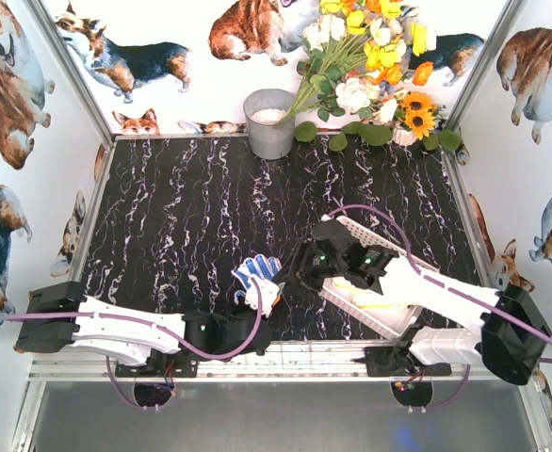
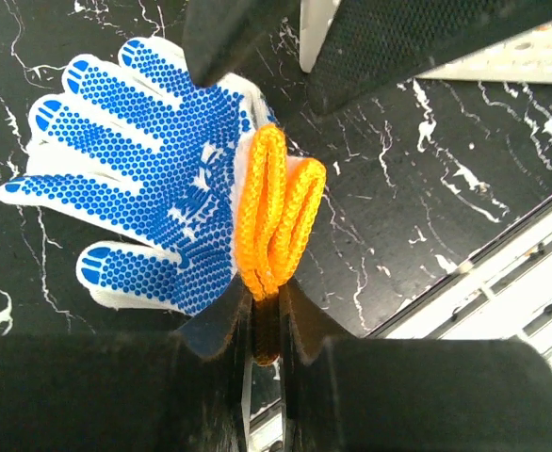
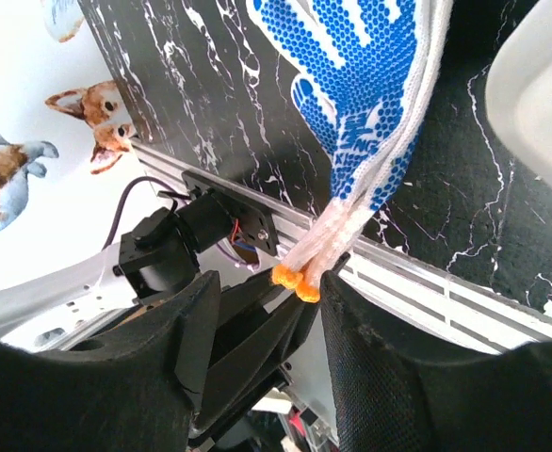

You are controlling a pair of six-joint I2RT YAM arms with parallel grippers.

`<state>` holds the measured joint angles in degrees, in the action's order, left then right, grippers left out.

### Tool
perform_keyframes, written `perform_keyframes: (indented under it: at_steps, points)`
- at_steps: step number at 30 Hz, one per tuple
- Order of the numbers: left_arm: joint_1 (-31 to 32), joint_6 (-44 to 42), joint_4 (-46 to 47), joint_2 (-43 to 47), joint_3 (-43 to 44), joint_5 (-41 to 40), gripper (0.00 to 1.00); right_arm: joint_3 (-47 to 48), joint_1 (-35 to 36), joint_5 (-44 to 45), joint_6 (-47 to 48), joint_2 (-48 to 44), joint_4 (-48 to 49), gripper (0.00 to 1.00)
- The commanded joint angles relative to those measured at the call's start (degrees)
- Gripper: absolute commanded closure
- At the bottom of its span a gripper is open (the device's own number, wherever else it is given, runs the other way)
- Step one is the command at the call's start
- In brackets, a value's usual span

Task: Put the gloves into the storage basket
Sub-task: Pick up the glove from the center of the board.

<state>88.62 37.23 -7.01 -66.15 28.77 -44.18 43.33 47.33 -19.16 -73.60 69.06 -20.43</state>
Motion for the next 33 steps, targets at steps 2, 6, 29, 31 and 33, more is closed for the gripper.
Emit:
perform_keyframes:
  at_steps: [2,6,29,31,33]
  points:
    - [-0.5,6.7,3.2,0.0,0.6,-0.2,1.00,-0.2,5.1,10.3,-4.6,-1.6,0.1,0.52]
    - [-0.7,9.9,2.0,-1.7,2.1,-1.3,1.00,0.3,9.3,17.2,-6.8,-1.0,-1.1,0.51]
    - [-1.0,10.4,3.1,-4.7,4.4,-1.5,1.00,3.0,15.9,26.6,-7.3,5.6,0.7,0.48]
    - [-1.0,10.4,3.3,-5.2,4.7,-1.2,1.00,3.4,16.2,26.3,-7.0,6.0,1.4,0.48]
    - [-1.0,10.4,3.5,-5.4,4.8,-1.2,1.00,3.2,16.6,26.4,-6.8,5.9,2.4,0.47]
